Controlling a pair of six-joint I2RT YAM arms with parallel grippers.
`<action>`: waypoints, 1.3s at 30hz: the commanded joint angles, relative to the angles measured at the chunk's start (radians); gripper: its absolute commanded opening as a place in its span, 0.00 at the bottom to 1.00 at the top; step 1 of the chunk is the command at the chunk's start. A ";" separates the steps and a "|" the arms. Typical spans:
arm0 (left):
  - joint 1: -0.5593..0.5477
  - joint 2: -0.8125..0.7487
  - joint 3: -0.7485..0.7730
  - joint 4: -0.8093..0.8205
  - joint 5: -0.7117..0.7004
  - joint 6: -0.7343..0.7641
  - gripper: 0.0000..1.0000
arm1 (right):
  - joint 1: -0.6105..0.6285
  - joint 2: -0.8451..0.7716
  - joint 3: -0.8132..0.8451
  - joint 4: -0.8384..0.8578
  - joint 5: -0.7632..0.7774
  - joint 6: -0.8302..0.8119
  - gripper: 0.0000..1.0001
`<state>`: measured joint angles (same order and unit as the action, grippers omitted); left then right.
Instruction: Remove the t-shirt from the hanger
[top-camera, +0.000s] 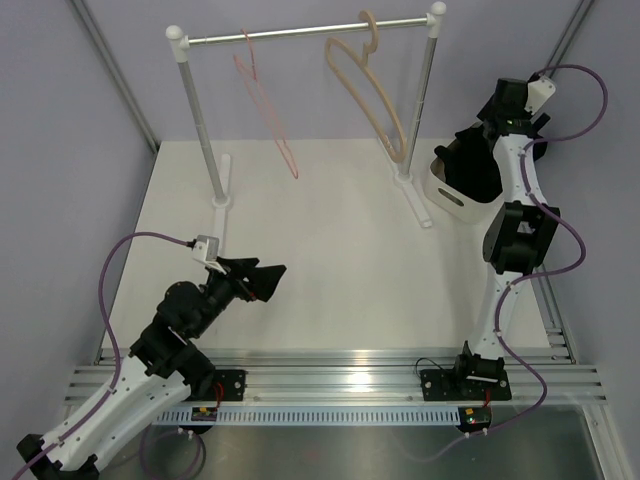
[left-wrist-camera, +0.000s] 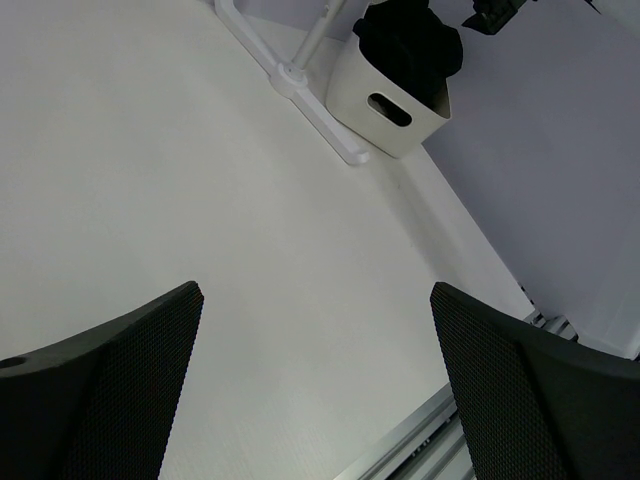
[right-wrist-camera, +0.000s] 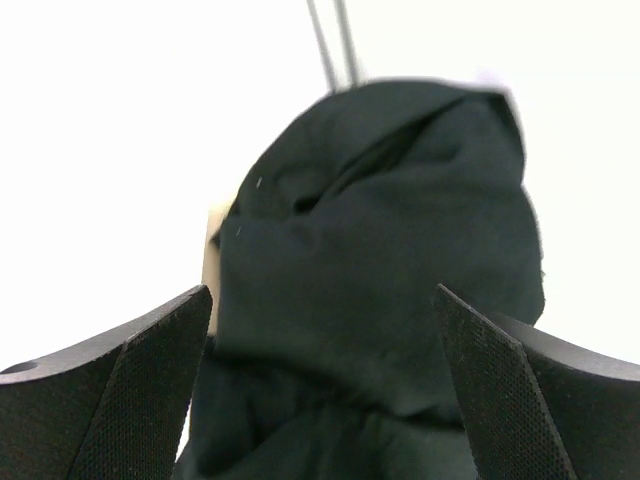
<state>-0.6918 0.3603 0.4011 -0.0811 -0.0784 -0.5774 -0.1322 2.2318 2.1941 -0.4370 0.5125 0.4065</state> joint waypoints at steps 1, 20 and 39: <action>-0.003 -0.012 -0.004 0.024 0.011 -0.010 0.99 | -0.026 0.002 0.074 0.020 0.076 -0.009 1.00; -0.003 0.019 -0.016 0.069 0.031 -0.013 0.99 | -0.149 0.178 0.127 0.098 -0.034 0.012 0.98; -0.003 -0.034 -0.027 0.060 0.026 -0.018 0.99 | -0.147 -0.003 -0.108 0.258 -0.281 -0.094 0.12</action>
<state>-0.6926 0.3481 0.3824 -0.0723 -0.0566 -0.5789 -0.2832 2.3180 2.0892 -0.2211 0.3363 0.3248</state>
